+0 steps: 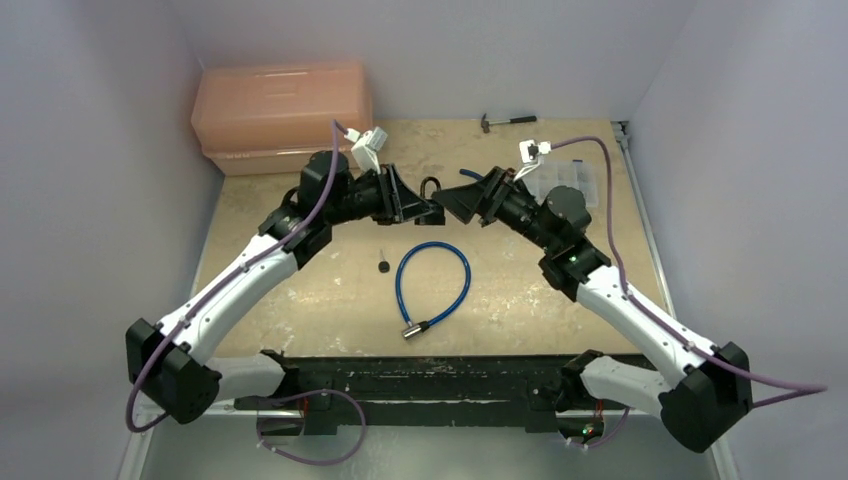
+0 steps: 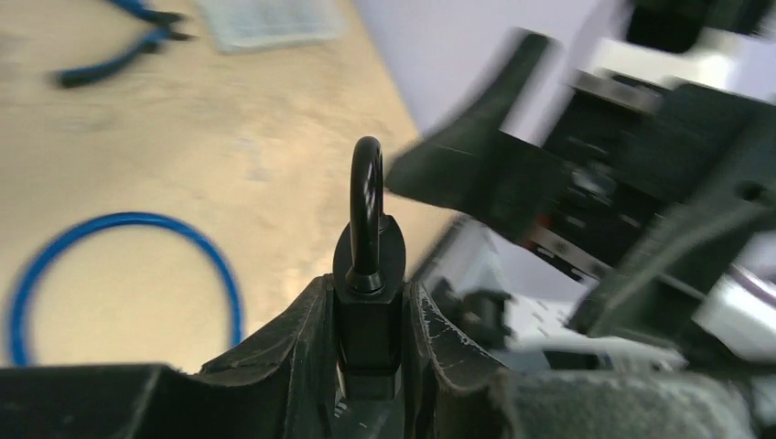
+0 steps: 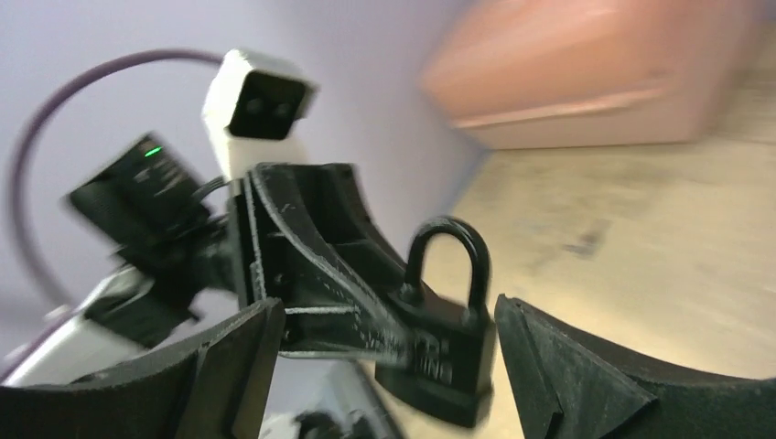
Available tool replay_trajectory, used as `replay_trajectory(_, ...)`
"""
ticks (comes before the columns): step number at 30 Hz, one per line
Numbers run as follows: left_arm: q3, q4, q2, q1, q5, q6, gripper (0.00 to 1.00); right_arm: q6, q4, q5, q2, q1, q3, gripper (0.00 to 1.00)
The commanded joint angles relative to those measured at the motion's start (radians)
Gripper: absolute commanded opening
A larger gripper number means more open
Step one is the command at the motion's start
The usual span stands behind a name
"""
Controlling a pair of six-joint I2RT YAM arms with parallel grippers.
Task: Unlock with the key
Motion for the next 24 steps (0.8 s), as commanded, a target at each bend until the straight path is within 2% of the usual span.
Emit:
replay_trajectory(1,0.126,-0.193,0.121,0.021,-0.372,0.102,0.00,-0.178,-0.546,0.500,-0.077,0.000,0.094,0.95)
replay_trajectory(4,0.217,-0.305,0.249,0.022,-0.564,0.126,0.00,-0.171,-0.706,0.635,-0.086,-0.002,0.087,0.95)
replay_trajectory(10,0.389,-0.431,0.493,0.022,-0.793,0.133,0.00,-0.165,-0.832,0.701,-0.074,-0.002,0.100,0.95)
replay_trajectory(17,0.561,-0.510,0.740,0.028,-0.833,0.110,0.00,-0.168,-0.865,0.711,-0.062,-0.002,0.101,0.95)
replay_trajectory(24,0.694,-0.552,0.885,0.034,-0.793,0.196,0.00,-0.181,-0.862,0.681,-0.038,-0.002,0.095,0.95)
